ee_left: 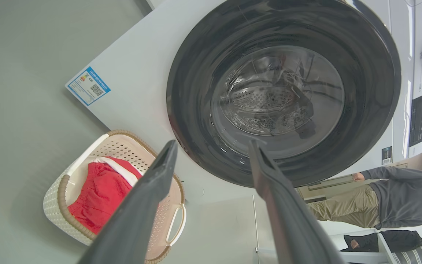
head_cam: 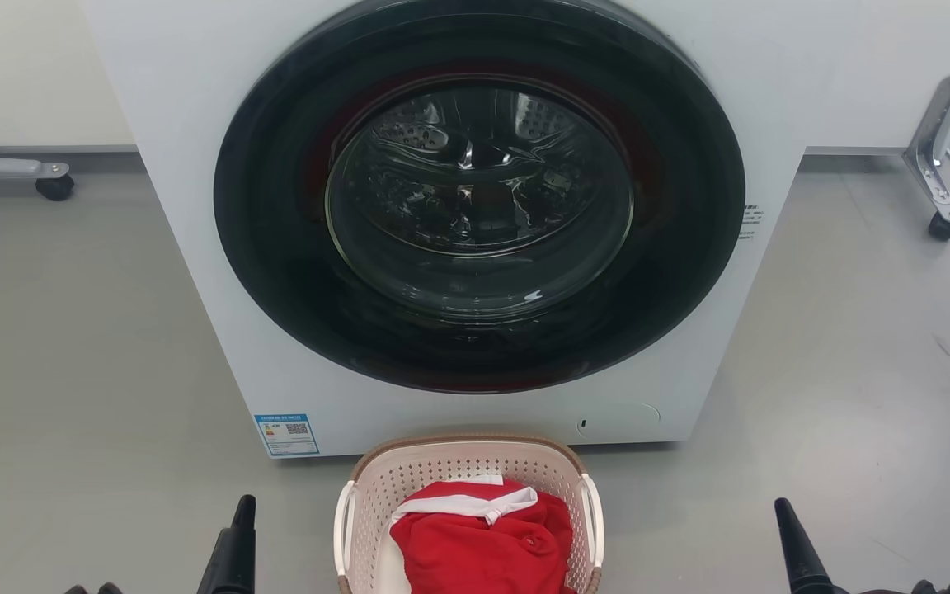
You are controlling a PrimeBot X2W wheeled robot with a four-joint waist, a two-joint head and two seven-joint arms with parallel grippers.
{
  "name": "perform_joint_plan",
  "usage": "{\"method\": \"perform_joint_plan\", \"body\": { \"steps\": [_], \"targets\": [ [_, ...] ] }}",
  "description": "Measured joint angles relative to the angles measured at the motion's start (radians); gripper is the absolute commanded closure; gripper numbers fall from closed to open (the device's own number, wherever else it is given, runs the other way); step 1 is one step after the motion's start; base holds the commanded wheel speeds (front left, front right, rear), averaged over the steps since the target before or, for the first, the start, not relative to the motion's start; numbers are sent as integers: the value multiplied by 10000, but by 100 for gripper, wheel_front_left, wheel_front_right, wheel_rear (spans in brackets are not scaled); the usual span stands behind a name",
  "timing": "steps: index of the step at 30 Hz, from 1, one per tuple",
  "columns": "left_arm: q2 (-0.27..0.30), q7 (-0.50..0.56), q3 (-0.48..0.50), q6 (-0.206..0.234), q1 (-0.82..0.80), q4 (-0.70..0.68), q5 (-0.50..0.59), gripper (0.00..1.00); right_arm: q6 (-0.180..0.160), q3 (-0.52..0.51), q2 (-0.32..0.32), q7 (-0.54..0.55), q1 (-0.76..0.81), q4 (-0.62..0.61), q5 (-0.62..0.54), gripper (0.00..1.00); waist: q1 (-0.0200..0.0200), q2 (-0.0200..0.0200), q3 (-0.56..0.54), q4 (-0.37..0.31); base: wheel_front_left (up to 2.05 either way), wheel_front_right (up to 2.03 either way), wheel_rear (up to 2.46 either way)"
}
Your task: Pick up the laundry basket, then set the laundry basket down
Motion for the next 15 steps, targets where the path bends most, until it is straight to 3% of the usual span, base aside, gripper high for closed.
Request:
{"method": "perform_joint_plan", "body": {
  "steps": [15],
  "targets": [
    [456, -527, -894, 349, 8, -330, 2886, 0, -357, 1043, -199, -522, -198, -109, -2270, 0, 0, 0, 101, 12, 0, 0, 0]
  ]
}}
